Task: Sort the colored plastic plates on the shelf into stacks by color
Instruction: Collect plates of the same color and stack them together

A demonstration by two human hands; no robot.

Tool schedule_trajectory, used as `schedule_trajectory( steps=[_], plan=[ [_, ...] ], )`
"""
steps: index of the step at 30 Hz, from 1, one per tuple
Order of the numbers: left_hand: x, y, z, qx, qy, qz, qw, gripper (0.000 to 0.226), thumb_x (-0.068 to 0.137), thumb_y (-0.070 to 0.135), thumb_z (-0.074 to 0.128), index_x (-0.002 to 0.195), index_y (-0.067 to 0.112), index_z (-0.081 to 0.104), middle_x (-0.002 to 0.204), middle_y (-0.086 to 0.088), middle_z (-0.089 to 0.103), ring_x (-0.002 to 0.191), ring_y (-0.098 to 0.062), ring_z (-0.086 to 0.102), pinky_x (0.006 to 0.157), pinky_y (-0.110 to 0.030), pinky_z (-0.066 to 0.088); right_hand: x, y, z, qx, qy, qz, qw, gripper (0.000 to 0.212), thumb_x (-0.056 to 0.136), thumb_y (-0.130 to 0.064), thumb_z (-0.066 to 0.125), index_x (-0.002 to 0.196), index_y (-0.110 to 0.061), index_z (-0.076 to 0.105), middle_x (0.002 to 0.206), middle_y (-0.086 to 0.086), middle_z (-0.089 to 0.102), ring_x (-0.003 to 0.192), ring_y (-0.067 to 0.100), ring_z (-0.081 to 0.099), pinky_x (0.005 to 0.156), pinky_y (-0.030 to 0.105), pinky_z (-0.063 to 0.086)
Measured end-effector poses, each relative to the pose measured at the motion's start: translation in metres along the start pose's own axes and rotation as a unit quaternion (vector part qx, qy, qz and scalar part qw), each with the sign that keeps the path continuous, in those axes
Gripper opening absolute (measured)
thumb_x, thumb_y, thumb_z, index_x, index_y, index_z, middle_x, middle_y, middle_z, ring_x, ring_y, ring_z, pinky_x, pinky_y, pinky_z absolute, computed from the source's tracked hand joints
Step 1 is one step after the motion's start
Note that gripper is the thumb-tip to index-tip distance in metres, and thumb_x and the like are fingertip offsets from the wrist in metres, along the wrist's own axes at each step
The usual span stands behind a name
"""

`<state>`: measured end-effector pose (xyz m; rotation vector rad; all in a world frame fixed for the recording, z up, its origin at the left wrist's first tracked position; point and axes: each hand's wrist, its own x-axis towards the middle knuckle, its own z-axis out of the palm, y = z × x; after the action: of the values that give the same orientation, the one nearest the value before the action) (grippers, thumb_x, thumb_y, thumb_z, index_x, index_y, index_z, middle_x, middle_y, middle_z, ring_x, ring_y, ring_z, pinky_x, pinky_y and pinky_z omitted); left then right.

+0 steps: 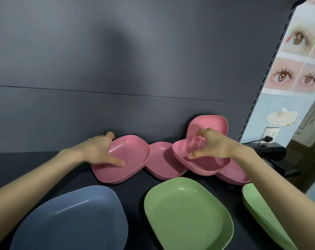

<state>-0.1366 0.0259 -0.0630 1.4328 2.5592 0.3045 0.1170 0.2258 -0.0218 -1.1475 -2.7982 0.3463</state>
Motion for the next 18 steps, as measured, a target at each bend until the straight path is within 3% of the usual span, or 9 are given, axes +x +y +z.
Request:
schedule_trajectory(
  steps=[5,7,11,15,18],
  plan=[
    [-0.001,0.004,-0.007,-0.05,0.07,-0.001,0.996,0.091,0.055,0.052,0.084,0.126,0.013,0.04,0.112,-0.005,0.059,0.097,-0.022,0.056,0.083,-0.032,0.047,0.003,0.011,0.004,-0.012,-0.009,0.038,0.999,0.099,0.059,-0.057,0.08,0.134,-0.012,0.034,0.128,0.009,0.041,0.121,0.028,0.04,0.099,0.037,0.04],
    [-0.003,0.006,-0.012,-0.076,0.09,0.007,0.993,0.079,0.054,0.045,0.087,0.117,0.015,0.048,0.106,-0.002,0.062,0.092,-0.021,0.058,0.077,-0.029,0.045,0.005,0.016,0.004,-0.005,-0.017,0.046,0.999,0.104,0.058,-0.058,0.08,0.137,-0.012,0.03,0.13,0.01,0.042,0.122,0.029,0.041,0.101,0.038,0.039],
    [-0.01,0.01,-0.027,-0.195,0.058,0.034,0.979,0.068,0.036,0.05,0.086,0.094,0.023,0.062,0.083,0.007,0.071,0.074,-0.01,0.067,0.062,-0.022,0.05,0.01,0.025,0.006,0.034,-0.035,0.048,0.998,0.113,0.058,-0.054,0.082,0.142,-0.01,0.02,0.132,0.008,0.048,0.12,0.026,0.048,0.099,0.034,0.04],
    [-0.013,0.016,-0.031,-0.27,0.035,0.035,0.961,0.041,0.059,0.012,0.087,0.095,0.014,0.068,0.08,0.001,0.075,0.07,-0.014,0.071,0.059,-0.023,0.055,0.014,0.03,0.006,0.078,-0.037,0.038,0.995,0.114,0.062,-0.045,0.083,0.147,-0.013,0.014,0.135,0.005,0.048,0.122,0.025,0.048,0.097,0.029,0.038],
    [-0.014,0.02,-0.031,-0.294,0.03,0.037,0.955,0.03,0.063,0.007,0.083,0.089,0.015,0.07,0.079,0.0,0.075,0.068,-0.014,0.071,0.054,-0.019,0.054,0.017,0.033,0.006,0.11,-0.036,0.029,0.993,0.109,0.062,-0.04,0.085,0.145,-0.014,0.019,0.137,0.003,0.046,0.12,0.023,0.047,0.097,0.029,0.038]
  ],
)
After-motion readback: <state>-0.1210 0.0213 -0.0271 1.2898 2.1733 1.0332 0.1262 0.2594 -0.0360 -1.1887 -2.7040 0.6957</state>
